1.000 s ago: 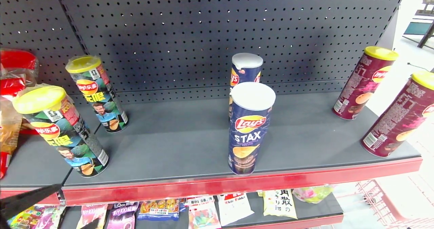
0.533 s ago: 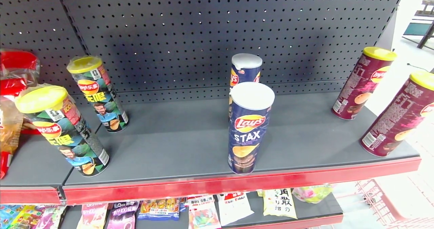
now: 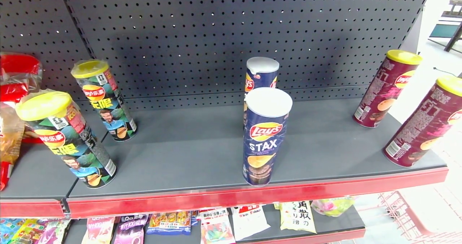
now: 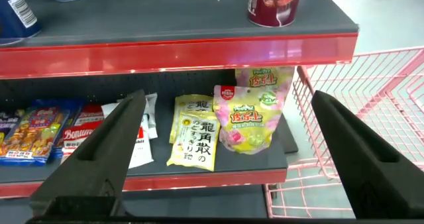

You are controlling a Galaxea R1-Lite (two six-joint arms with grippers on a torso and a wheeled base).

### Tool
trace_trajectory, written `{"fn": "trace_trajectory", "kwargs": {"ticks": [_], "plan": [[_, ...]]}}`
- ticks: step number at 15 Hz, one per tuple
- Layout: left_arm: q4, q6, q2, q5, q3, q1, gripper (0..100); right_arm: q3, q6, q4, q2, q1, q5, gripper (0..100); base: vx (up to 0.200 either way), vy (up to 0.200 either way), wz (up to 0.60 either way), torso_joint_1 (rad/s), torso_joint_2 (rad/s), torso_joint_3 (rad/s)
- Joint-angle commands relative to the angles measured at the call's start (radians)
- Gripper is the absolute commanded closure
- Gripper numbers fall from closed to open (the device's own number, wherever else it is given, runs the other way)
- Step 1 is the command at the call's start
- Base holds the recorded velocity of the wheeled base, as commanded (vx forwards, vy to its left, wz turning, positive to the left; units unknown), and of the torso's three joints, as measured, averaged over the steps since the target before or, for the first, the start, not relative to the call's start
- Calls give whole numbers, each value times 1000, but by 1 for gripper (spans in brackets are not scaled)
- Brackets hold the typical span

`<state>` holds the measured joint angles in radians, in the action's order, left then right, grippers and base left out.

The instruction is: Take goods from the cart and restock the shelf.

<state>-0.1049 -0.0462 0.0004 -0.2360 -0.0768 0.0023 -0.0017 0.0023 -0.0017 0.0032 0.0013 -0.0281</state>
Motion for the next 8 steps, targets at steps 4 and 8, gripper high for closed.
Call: {"fn": "trace_trajectory", "kwargs": {"ticks": [4, 8], "plan": [[16, 75, 0, 274, 14, 1, 0, 0, -1, 0, -3, 0, -1, 0, 0, 0, 0, 0, 0, 0], [106, 117, 1, 284, 5, 1, 0, 0, -1, 0, -3, 0, -1, 0, 0, 0, 0, 0, 0, 0]]}}
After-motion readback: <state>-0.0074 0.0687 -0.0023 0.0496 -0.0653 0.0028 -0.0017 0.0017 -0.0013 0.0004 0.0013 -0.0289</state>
